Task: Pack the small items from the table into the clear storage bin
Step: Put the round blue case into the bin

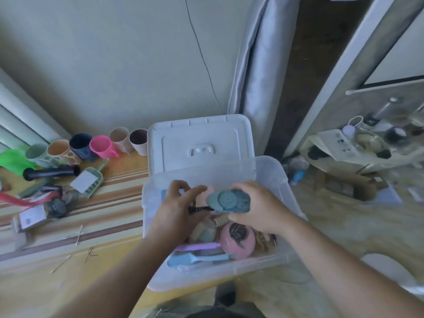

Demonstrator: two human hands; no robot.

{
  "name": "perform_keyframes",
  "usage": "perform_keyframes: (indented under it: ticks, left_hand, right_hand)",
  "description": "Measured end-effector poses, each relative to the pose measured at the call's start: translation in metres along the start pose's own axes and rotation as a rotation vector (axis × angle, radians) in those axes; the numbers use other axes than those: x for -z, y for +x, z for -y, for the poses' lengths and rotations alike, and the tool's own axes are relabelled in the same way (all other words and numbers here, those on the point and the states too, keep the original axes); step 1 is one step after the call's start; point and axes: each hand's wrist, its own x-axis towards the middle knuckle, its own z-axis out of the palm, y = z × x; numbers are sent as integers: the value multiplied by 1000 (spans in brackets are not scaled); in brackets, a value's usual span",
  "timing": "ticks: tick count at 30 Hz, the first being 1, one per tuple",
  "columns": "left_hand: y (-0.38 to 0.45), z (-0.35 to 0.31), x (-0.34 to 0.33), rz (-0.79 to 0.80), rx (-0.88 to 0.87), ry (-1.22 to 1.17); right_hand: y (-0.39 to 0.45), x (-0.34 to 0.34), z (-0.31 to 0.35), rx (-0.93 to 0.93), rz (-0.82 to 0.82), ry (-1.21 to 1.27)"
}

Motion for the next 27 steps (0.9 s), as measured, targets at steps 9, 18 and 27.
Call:
perform_keyframes:
  ticks: [9, 18, 27]
  left_hand:
    - [-6, 21, 16, -54, 185, 148]
    - [-42, 19, -3, 57, 239, 94]
    - [-37, 23, 1, 173, 343, -20]
  right_hand:
    - [27, -33, -78, -180, -16, -237]
    - [106, -96, -27, -173, 67, -426]
    - [105, -117, -39, -144, 89, -161]
